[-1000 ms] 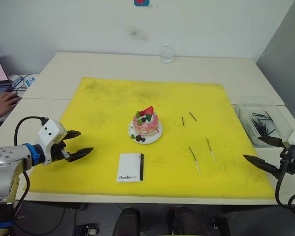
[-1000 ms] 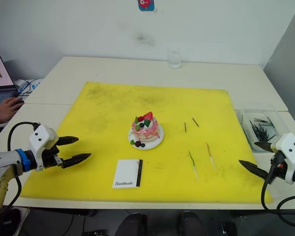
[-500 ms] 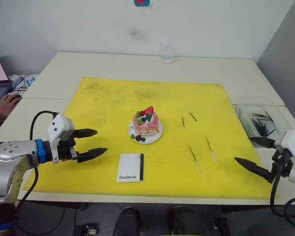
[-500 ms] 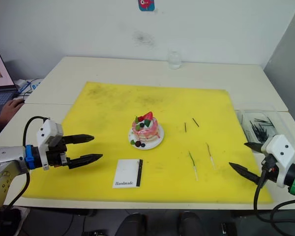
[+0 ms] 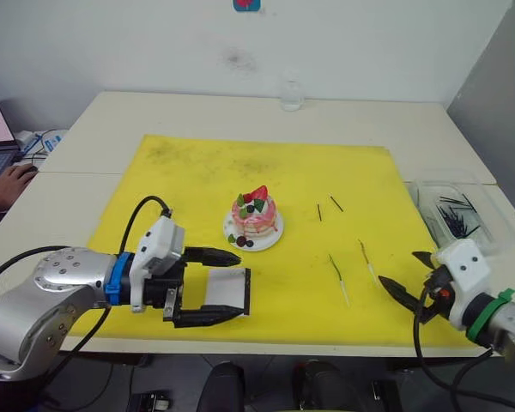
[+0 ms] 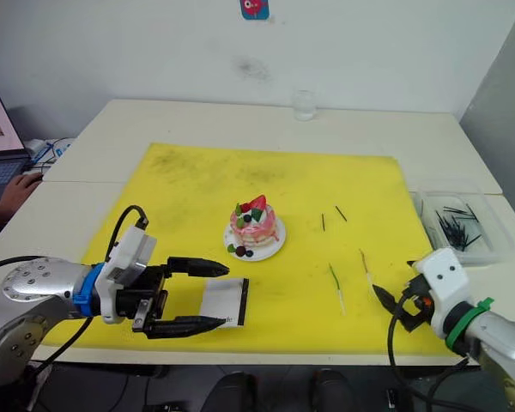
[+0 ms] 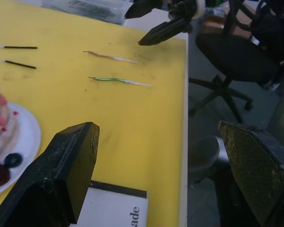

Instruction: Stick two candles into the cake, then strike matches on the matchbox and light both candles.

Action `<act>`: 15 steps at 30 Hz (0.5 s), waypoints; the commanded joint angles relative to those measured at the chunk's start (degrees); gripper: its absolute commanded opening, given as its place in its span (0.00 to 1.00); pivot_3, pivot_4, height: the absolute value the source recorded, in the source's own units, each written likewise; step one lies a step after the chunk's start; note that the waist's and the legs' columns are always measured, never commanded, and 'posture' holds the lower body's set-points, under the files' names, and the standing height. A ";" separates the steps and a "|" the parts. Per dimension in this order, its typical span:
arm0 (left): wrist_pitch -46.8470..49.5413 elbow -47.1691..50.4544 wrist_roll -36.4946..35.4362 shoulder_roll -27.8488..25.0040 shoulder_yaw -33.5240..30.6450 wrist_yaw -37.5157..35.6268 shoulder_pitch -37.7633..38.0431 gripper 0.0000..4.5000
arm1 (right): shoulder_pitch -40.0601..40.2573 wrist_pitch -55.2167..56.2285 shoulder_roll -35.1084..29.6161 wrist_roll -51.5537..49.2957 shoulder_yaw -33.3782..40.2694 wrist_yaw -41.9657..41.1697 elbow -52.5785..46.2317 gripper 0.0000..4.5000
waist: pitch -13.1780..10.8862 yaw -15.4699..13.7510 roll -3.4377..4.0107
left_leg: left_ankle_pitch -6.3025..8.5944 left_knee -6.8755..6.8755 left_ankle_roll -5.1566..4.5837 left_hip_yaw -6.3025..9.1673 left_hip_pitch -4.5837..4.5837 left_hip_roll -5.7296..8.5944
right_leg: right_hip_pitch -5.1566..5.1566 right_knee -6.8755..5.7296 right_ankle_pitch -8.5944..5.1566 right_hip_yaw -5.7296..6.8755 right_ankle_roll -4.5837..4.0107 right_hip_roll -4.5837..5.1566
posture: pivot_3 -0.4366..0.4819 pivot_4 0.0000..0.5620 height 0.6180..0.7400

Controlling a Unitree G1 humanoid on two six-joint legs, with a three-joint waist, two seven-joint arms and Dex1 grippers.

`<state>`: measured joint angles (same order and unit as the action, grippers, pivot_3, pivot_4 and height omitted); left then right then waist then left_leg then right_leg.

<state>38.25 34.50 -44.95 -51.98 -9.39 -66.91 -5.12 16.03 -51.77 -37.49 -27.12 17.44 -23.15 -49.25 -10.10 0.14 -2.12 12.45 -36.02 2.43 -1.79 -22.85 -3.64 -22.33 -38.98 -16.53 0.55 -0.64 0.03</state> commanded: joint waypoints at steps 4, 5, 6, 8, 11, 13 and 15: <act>-2.56 2.55 -1.95 2.50 1.91 0.90 -2.05 1.00 | -0.31 -0.18 2.71 4.31 -4.71 5.66 -0.69 1.00 | 0.01 0.00 0.00 | 0.00 -0.03 0.00 0.00 -0.02 0.02 | 0.00 0.00 0.00 -0.03 0.01 0.01 | 0.48 0.27 1.00; -2.49 2.61 -2.43 2.91 2.09 0.89 -2.36 1.00 | -0.39 0.00 3.20 4.99 -5.42 6.27 -0.35 1.00 | 0.01 0.00 0.00 | 0.00 -0.03 0.00 0.00 -0.02 0.03 | 0.00 0.00 0.00 -0.02 0.00 0.01 | 0.48 0.27 1.00; -2.44 2.58 -2.69 3.34 2.35 1.05 -2.73 1.00 | -0.54 -0.13 3.98 5.49 -5.95 7.11 0.09 1.00 | 0.01 0.00 0.00 | 0.00 -0.03 0.00 0.00 -0.02 0.03 | 0.00 0.00 0.00 -0.02 0.01 0.00 | 0.48 0.27 1.00; -3.17 2.41 -2.22 3.73 3.28 0.73 -3.23 1.00 | -0.53 -0.22 5.41 6.28 -6.81 8.44 0.81 1.00 | 0.01 0.01 0.00 | 0.00 -0.03 0.00 0.00 -0.02 0.03 | 0.00 0.00 0.00 -0.02 0.01 0.00 | 0.48 0.27 1.00; -4.68 2.40 -1.10 4.05 4.38 0.43 -3.02 1.00 | -0.09 -0.17 6.65 7.57 -8.72 9.45 1.13 1.00 | 0.01 0.00 0.00 | 0.00 -0.02 0.00 0.00 -0.02 0.03 | -0.02 0.01 0.00 -0.01 0.00 -0.04 | 0.48 0.27 1.00; -4.94 2.48 -1.29 4.07 4.58 0.75 -2.82 1.00 | -0.13 -0.80 7.38 7.95 -9.56 10.01 1.05 1.00 | 0.01 0.01 0.00 | 0.00 -0.01 0.00 0.00 -0.02 0.03 | -0.02 0.01 0.00 -0.01 0.00 -0.05 | 0.48 0.27 1.00; -5.17 2.33 -1.38 4.02 4.71 0.93 -2.82 1.00 | -0.15 -1.65 8.29 8.08 -10.10 10.57 1.03 0.96 | 0.01 0.01 0.00 | 0.00 -0.01 0.00 0.02 -0.02 0.02 | -0.02 0.01 0.00 -0.01 0.00 -0.05 | 0.48 0.27 1.00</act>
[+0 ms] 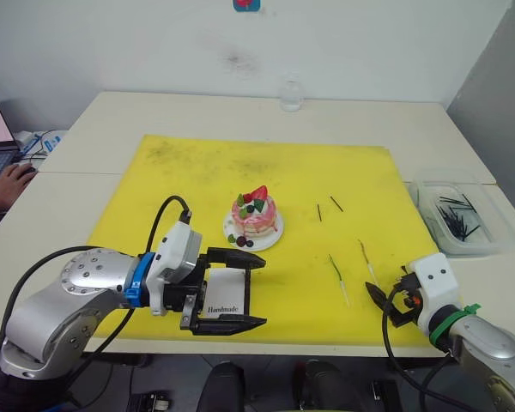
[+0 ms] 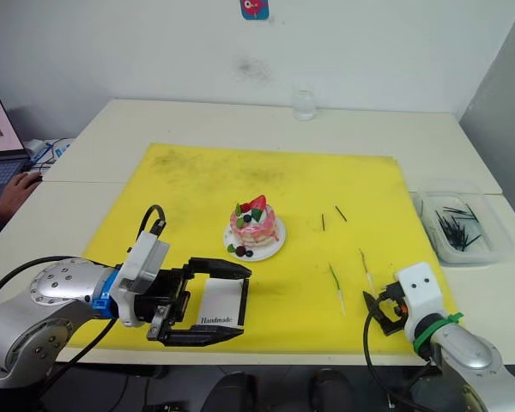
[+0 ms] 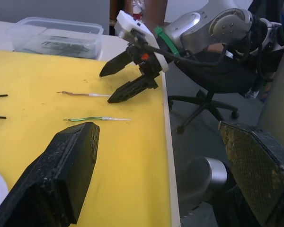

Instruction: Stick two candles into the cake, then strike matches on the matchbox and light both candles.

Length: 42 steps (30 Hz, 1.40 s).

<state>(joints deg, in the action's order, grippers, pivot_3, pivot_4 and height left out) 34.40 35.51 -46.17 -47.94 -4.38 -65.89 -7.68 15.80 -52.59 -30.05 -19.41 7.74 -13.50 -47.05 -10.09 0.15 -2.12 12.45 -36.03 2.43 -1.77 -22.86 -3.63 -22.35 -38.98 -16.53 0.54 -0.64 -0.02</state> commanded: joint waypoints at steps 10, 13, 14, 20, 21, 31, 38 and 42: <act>-1.60 1.53 -0.20 -0.13 -0.60 1.15 1.15 1.00 | -1.10 -5.44 4.43 -0.65 0.11 1.58 -2.35 0.26 | 0.03 0.00 -0.01 | 0.00 -0.01 0.00 0.03 0.00 -0.01 | 0.01 0.00 0.00 -0.03 0.01 0.03 | 0.48 0.27 1.00; -1.64 1.63 -0.30 -0.36 -0.83 1.51 1.79 1.00 | -1.28 -6.39 5.23 -1.73 1.05 1.04 -2.78 0.03 | 0.03 0.00 -0.01 | 0.00 -0.01 0.00 0.04 0.00 -0.02 | 0.01 0.00 0.00 -0.02 0.01 0.04 | 0.48 0.27 1.00; -1.30 1.54 -0.30 -0.90 -0.78 1.29 2.05 1.00 | -1.49 -6.72 5.67 -2.39 1.46 0.81 -2.87 0.02 | 0.03 0.00 -0.02 | 0.00 -0.01 0.00 0.05 0.00 -0.02 | 0.01 0.01 0.00 -0.01 0.00 0.04 | 0.48 0.27 1.00; 3.03 0.10 -1.35 -2.65 -1.28 4.41 1.36 1.00 | -3.21 -8.29 8.12 -8.30 6.81 -1.42 -2.93 0.02 | 0.02 0.00 -0.01 | 0.00 0.00 0.00 0.08 0.00 -0.04 | 0.00 0.01 0.00 0.00 0.00 0.04 | 0.48 0.27 1.00; 4.66 -0.28 -1.82 -2.68 -1.25 5.94 0.71 1.00 | -3.80 -8.19 8.25 -9.52 7.96 -1.98 -2.97 0.02 | 0.01 0.00 0.01 | 0.00 0.00 0.00 0.08 0.00 -0.04 | 0.00 0.01 0.00 0.00 0.00 0.04 | 0.48 0.27 1.00; 23.42 -8.20 -25.03 4.26 -3.08 24.53 -8.88 1.00 | -13.15 -9.50 10.56 -35.06 17.19 -3.85 -3.30 0.02 | -0.02 0.01 0.04 | 0.00 0.02 -0.01 0.13 -0.03 -0.03 | -0.01 0.01 0.00 0.02 0.01 0.02 | 0.48 0.27 1.00; 24.09 -13.62 -49.98 12.49 -2.14 43.78 -15.42 1.00 | -19.91 -3.08 4.90 -70.64 12.19 12.59 0.37 0.02 | -0.04 0.19 -0.01 | 0.00 0.00 -0.01 0.12 -0.08 0.02 | 0.02 0.03 0.00 -0.04 0.05 0.04 | 0.48 0.27 1.00; 22.12 -14.69 -55.99 15.79 -0.85 49.31 -16.70 1.00 | -22.68 2.13 -0.02 -81.53 7.72 18.43 1.96 0.02 | -0.03 0.21 -0.01 | 0.00 -0.01 -0.01 0.13 -0.07 0.08 | 0.02 0.02 0.01 -0.05 0.06 0.04 | 0.48 0.27 1.00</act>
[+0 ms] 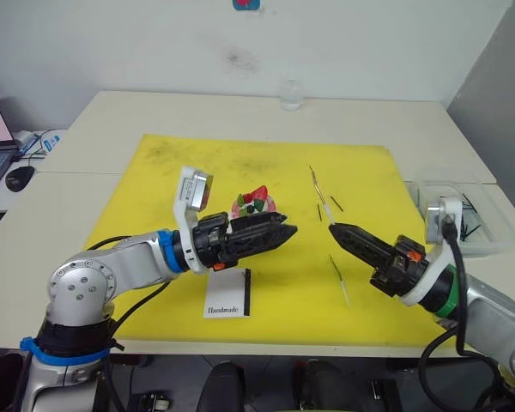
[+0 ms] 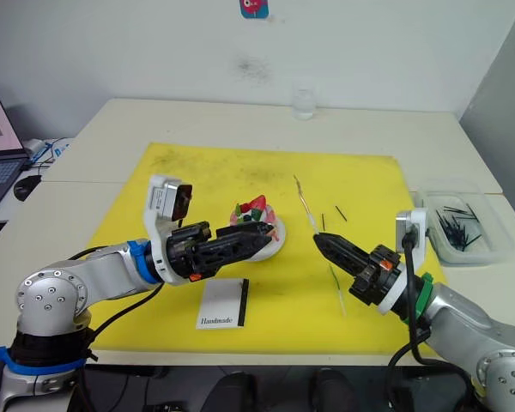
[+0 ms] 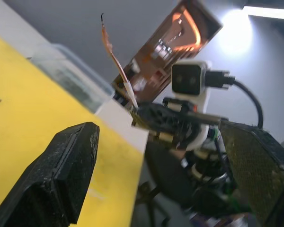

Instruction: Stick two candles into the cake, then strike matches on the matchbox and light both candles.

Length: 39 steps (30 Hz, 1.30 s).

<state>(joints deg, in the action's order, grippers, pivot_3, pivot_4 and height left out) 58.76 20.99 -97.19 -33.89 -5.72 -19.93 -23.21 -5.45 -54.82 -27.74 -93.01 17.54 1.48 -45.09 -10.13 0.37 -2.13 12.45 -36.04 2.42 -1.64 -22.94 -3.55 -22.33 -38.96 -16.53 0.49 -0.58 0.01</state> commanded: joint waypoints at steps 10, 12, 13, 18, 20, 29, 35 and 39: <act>-5.48 0.46 -11.47 6.77 3.91 8.96 -0.44 1.00 | -3.04 11.66 -8.73 -14.59 -9.69 6.25 0.50 0.02 | 0.01 -0.12 -0.01 | 0.00 -0.02 0.00 0.00 0.01 0.04 | 0.02 0.00 0.01 0.02 0.01 -0.09 | 0.48 0.27 1.00; -6.09 0.21 -11.51 7.59 4.19 9.39 -0.43 1.00 | -3.08 12.59 -9.14 -14.75 -10.59 6.27 0.47 0.02 | 0.01 -0.13 -0.01 | 0.00 -0.02 0.00 0.00 0.00 0.04 | 0.02 0.00 0.01 0.03 0.01 -0.10 | 0.48 0.27 1.00; -6.25 0.13 -11.52 7.90 4.29 9.57 -0.44 1.00 | -3.07 13.03 -9.30 -14.78 -10.89 6.30 0.45 0.02 | 0.01 -0.13 -0.01 | 0.00 -0.02 0.00 0.00 0.01 0.04 | 0.02 0.00 0.01 0.03 0.01 -0.10 | 0.48 0.27 1.00; -6.75 0.00 -10.93 9.00 4.92 9.90 -0.42 0.96 | -2.91 14.77 -9.98 -14.78 -12.50 6.29 0.04 0.00 | 0.01 -0.15 -0.01 | 0.00 -0.02 0.00 -0.01 0.00 0.04 | 0.02 0.01 0.01 0.03 0.01 -0.10 | 0.48 0.27 1.00; -6.69 -0.03 -10.70 9.25 5.05 9.88 -0.24 0.87 | -2.77 15.23 -10.14 -14.69 -13.04 6.20 -0.19 0.00 | 0.01 -0.15 -0.01 | 0.00 -0.02 0.01 0.00 0.00 0.05 | 0.02 0.01 0.01 0.02 0.01 -0.10 | 0.48 0.27 1.00; -6.92 -0.07 -10.66 9.55 5.52 9.97 0.14 0.25 | -2.71 16.81 -10.74 -14.61 -14.98 6.15 -0.74 0.00 | 0.01 -0.16 -0.01 | 0.00 -0.02 0.01 0.00 0.00 0.04 | 0.01 0.02 0.01 0.02 0.01 -0.10 | 0.48 0.27 1.00; -6.66 0.12 -10.30 9.40 5.62 9.57 0.33 0.00 | -2.93 16.98 -11.54 -14.56 -15.71 5.82 -0.47 0.00 | 0.01 -0.17 -0.01 | 0.00 -0.01 0.01 0.00 0.00 0.03 | 0.01 0.03 0.01 0.02 0.01 -0.10 | 0.48 0.27 1.00; -6.40 0.38 -9.99 9.22 5.63 9.10 0.44 0.00 | -3.07 17.02 -12.01 -16.08 -16.48 5.18 -0.21 0.04 | 0.01 -0.17 -0.01 | 0.00 -0.01 0.01 0.00 0.00 0.03 | 0.01 0.04 0.00 0.02 0.01 -0.10 | 0.48 0.27 1.00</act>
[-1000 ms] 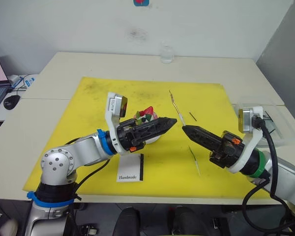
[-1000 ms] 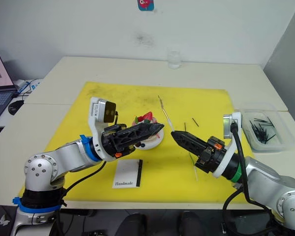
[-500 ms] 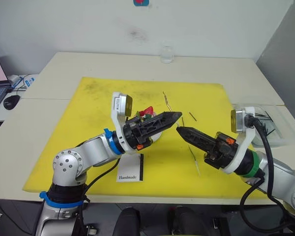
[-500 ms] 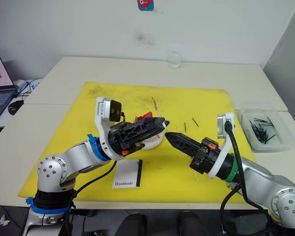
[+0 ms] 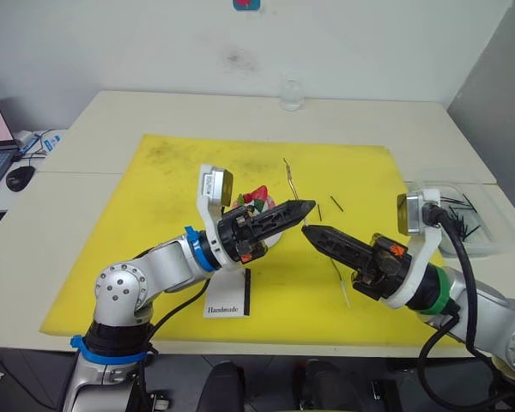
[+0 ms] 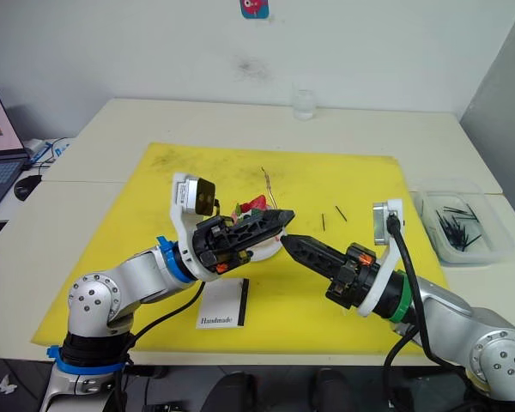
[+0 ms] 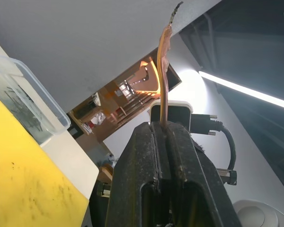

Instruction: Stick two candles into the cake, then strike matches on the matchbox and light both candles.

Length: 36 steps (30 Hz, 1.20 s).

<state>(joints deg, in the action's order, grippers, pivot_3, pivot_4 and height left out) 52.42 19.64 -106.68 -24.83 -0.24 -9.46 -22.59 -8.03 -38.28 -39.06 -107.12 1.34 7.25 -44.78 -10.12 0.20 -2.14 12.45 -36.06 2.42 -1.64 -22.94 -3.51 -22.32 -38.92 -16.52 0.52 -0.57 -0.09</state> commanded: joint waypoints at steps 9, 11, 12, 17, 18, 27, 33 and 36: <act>-2.09 3.01 9.88 -5.96 -6.05 -5.45 -3.55 0.00 | -3.95 -4.30 -11.05 7.77 3.41 -8.54 -0.23 0.69 | -0.03 0.00 0.00 | 0.00 0.01 0.00 -0.02 0.00 0.01 | -0.02 0.03 0.00 -0.01 0.00 0.00 | 0.48 0.27 1.00; -1.90 2.43 13.98 -10.51 -8.58 -7.96 -4.64 0.00 | -6.67 -6.19 -15.13 13.99 3.58 -13.19 0.12 0.85 | -0.03 -0.02 0.01 | 0.00 0.04 0.00 -0.03 0.01 0.07 | -0.04 0.04 0.00 0.03 -0.01 -0.08 | 0.48 0.27 1.00; -2.18 1.77 16.54 -12.68 -9.75 -9.60 -5.04 0.00 | -8.19 -6.82 -16.70 17.52 3.27 -15.45 0.46 0.93 | -0.03 0.00 0.01 | 0.00 0.03 0.00 -0.03 0.01 0.07 | -0.04 0.04 -0.01 0.04 -0.02 -0.12 | 0.48 0.27 1.00; -6.33 -2.93 33.43 -20.91 -10.95 -19.55 -2.94 0.00 | -16.21 -7.40 -19.66 34.09 -1.75 -26.47 2.84 0.99 | -0.04 -0.07 0.02 | 0.01 0.16 0.01 -0.05 0.00 -0.03 | -0.12 0.10 -0.08 0.06 -0.15 -0.29 | 0.48 0.27 1.00; -8.22 -3.86 37.45 -21.54 -10.55 -21.14 -2.32 0.00 | -17.59 -7.40 -19.41 36.47 -2.80 -28.05 3.23 0.99 | -0.04 -0.07 0.02 | 0.01 0.19 0.01 -0.06 -0.03 -0.06 | -0.17 0.12 -0.09 0.05 -0.16 -0.29 | 0.48 0.27 1.00; -22.47 -12.40 59.78 -15.40 -5.55 -29.59 -2.70 0.00 | -23.10 -8.10 -13.72 51.13 -9.90 -34.83 5.64 0.99 | -0.04 -0.29 0.02 | 0.00 0.02 0.02 -0.12 -1.00 -0.17 | -1.07 0.02 -0.08 0.07 -0.16 -0.19 | 0.48 0.27 1.00; -26.02 -16.24 66.05 -12.19 -4.18 -33.62 -3.30 0.00 | -21.80 -9.48 -10.94 54.43 -9.63 -35.31 4.44 0.99 | -0.04 -0.15 0.02 | 0.00 0.02 0.02 -0.15 -1.00 -0.15 | -1.07 0.01 -0.07 0.05 -0.14 -0.08 | 0.48 0.27 1.00; -27.28 -17.66 68.41 -10.86 -3.81 -35.35 -3.52 0.00 | -21.06 -10.26 -10.25 55.28 -9.20 -35.22 3.66 0.99 | -0.04 -0.13 0.02 | 0.00 0.01 0.02 -0.16 -0.98 -0.14 | -1.07 -0.04 -0.07 0.08 -0.13 -0.09 | 0.48 0.27 1.00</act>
<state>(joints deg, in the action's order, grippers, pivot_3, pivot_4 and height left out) 26.84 1.62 -39.40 -35.99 -4.01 -43.59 -25.01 -29.27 -48.50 -49.46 -52.49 -9.63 -27.60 -38.99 -10.16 0.07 -2.12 12.45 -36.04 2.44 -1.81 -23.92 -3.65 -23.39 -38.96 -16.59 0.61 -0.70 -0.18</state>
